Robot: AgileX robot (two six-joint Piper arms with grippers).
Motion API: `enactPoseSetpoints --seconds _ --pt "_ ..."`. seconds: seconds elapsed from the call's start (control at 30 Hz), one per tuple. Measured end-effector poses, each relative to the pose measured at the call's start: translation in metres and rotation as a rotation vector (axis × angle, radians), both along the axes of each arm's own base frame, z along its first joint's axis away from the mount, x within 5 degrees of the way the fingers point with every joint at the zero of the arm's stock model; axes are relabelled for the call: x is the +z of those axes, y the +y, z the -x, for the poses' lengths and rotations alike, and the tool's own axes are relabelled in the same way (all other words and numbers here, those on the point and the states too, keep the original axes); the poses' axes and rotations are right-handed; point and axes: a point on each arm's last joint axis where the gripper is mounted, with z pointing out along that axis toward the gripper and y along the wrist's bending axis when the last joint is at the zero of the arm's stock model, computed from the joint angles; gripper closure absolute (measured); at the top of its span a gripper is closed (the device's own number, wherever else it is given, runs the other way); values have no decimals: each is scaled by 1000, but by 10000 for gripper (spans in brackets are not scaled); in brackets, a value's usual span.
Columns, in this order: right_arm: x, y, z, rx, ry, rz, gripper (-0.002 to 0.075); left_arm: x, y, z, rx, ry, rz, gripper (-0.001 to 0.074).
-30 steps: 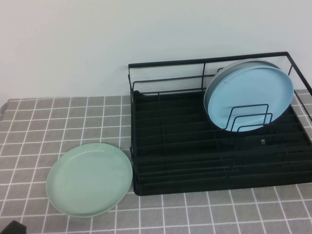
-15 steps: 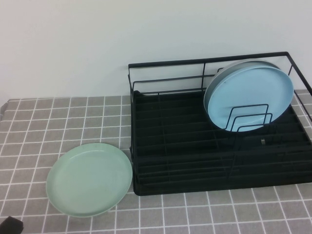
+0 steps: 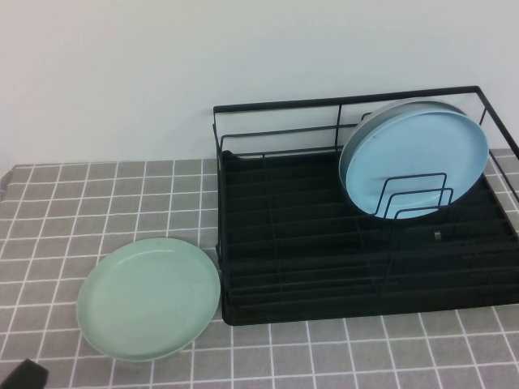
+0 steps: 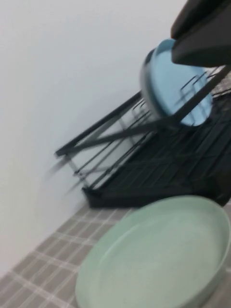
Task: Place plate on rack
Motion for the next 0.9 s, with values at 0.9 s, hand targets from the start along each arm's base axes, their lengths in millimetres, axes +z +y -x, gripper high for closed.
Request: enactPoseSetpoints --seconds 0.9 --pt "-33 66 -79 625 313 -76 727 97 5 -64 -166 235 -826 735"
